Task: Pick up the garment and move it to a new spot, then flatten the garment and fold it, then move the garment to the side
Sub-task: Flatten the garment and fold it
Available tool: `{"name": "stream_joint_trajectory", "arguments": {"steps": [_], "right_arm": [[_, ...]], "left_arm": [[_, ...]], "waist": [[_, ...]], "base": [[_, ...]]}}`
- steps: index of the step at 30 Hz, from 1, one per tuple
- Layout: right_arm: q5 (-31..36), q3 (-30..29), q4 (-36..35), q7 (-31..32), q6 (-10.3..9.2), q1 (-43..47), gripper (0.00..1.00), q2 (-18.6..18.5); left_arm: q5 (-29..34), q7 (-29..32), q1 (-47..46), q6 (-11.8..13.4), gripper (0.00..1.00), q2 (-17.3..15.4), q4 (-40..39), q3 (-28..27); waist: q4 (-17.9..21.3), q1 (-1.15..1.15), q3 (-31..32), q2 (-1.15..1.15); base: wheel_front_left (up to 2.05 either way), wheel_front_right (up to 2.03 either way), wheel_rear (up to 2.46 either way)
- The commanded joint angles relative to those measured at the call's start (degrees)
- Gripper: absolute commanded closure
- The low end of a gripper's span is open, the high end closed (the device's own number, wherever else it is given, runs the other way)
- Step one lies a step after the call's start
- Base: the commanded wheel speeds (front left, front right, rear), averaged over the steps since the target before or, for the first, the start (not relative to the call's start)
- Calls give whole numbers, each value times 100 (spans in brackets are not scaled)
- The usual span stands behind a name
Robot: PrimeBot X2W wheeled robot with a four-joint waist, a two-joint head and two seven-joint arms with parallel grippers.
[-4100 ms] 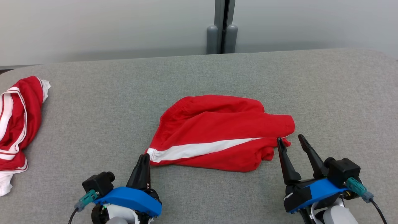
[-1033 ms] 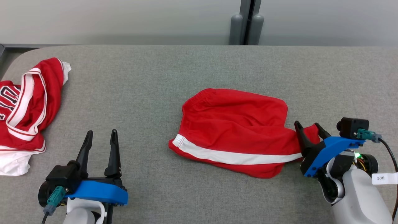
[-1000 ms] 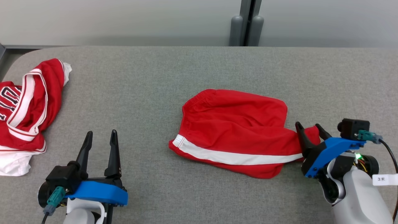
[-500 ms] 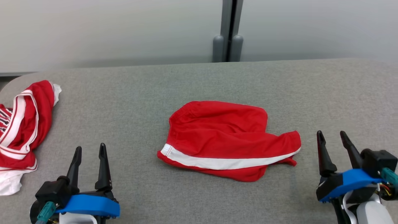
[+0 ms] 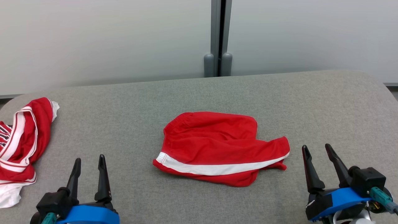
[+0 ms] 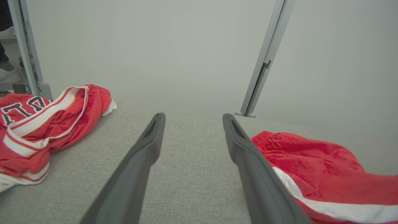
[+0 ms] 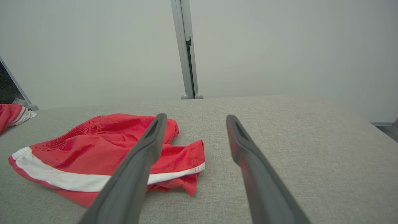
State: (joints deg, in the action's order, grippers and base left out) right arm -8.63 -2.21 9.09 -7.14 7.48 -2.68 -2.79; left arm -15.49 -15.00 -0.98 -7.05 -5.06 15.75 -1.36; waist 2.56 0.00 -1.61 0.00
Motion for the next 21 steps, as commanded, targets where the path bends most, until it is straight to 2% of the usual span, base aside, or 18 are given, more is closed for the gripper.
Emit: {"name": "stream_joint_trajectory", "arguments": {"steps": [1, 12, 14, 17, 18, 21], "right_arm": [[18, 11, -38, 28, 3, 94, 0, -20], [-20, 34, -136, 173, 3, 70, 0, -19], [-37, 42, -151, 187, 3, 51, 0, -19], [-57, 71, -191, 211, 3, 22, 0, -19], [-57, 71, -191, 211, 3, 22, 0, -19], [-61, 96, -218, 217, 3, -30, 0, -20]], "left_arm": [[55, -27, 96, -13, 0, 7, 16, -7], [78, 54, -73, -43, 0, -51, 262, 339], [39, 288, -246, -50, 0, -60, 311, 536], [-114, 967, -543, -59, 0, -129, 336, 976], [-114, 967, -543, -59, 0, -129, 336, 976], [-292, 1720, -880, -41, 0, -231, 241, 1386]], "waist": [[-19, 0, 28, 0], [-117, 0, 22, 0], [-117, 0, -18, 0], [-119, 0, -92, 0], [-119, 0, -92, 0], [-109, 0, -180, 0]], "base": [[0, 0, 0], [0, 0, 0], [0, 0, 0], [0, 0, 0], [0, 0, 0], [0, 0, 0]]}}
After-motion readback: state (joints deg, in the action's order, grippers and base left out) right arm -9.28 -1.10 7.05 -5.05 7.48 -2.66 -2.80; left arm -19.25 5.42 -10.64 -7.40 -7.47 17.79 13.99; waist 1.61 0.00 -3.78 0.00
